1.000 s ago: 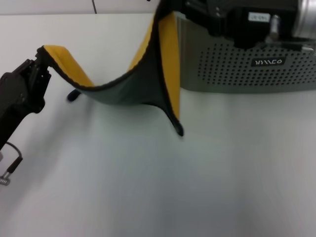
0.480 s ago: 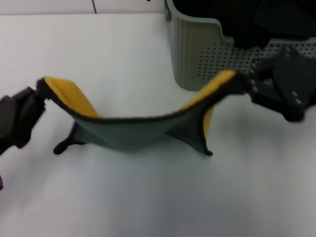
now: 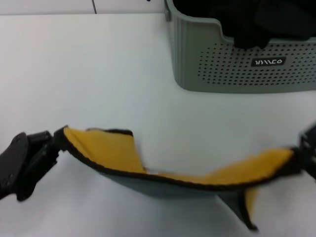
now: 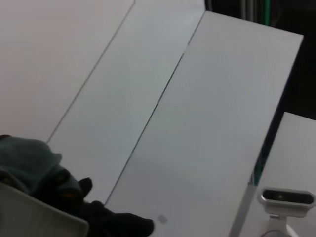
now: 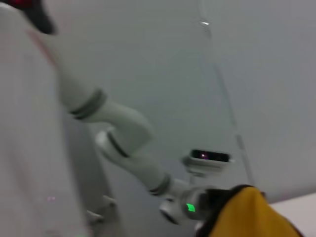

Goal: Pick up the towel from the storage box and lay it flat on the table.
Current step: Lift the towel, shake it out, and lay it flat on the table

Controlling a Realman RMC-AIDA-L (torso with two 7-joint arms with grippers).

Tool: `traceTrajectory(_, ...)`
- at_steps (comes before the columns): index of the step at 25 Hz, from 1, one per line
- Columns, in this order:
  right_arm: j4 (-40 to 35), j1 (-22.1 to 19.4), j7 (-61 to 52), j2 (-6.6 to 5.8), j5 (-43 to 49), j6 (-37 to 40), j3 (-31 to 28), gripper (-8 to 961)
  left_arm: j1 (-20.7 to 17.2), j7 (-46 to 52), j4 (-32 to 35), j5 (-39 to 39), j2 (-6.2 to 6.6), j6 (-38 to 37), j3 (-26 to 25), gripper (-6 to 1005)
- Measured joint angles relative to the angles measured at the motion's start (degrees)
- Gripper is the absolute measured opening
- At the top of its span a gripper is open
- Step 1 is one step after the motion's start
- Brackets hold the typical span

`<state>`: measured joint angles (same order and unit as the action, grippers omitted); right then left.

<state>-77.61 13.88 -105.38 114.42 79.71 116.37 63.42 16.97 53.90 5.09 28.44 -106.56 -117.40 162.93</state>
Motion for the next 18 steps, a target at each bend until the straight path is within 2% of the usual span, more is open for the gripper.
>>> traceTrajectory(3,2.3,-0.8,0.0,0.04,-2.0,5.7,-1.9,20,-0.5,-2.4,3.6,-4.0,1.45,0.0,0.0,16)
traceTrajectory(7,5.5,-1.2,0.7,-0.12,-2.7,6.6,-1.1,20,-0.5,-4.6,5.5,-9.2,2.38,0.0,0.0,17)
traceTrajectory(10,11.3,0.8,1.0,-0.18,0.2,5.9,-1.9,20,-0.2,-3.8,3.9,-10.8,2.38,0.2,0.0,18)
traceTrajectory(11,14.2,2.0,1.2,-0.15,2.1,5.0,-3.3,20,0.0,-3.0,2.4,-10.3,1.87,0.4,-0.2,18)
traceTrajectory(12,17.4,3.5,1.7,-0.04,4.9,3.1,-5.2,20,0.2,-1.9,0.4,-9.5,1.07,0.5,-0.5,19)
traceTrajectory(15,24.6,6.7,4.4,0.39,11.1,-2.6,-9.1,20,1.8,1.0,-9.8,-6.8,-3.37,0.8,-1.2,20)
traceTrajectory(16,26.5,7.3,5.6,0.39,12.2,-4.9,-9.7,20,3.3,2.1,-14.8,-5.7,-5.93,1.0,-1.3,20)
traceTrajectory(18,27.5,7.3,6.6,0.30,12.5,-7.3,-9.8,20,6.3,3.7,-22.4,-3.7,-10.14,1.8,-1.3,20)
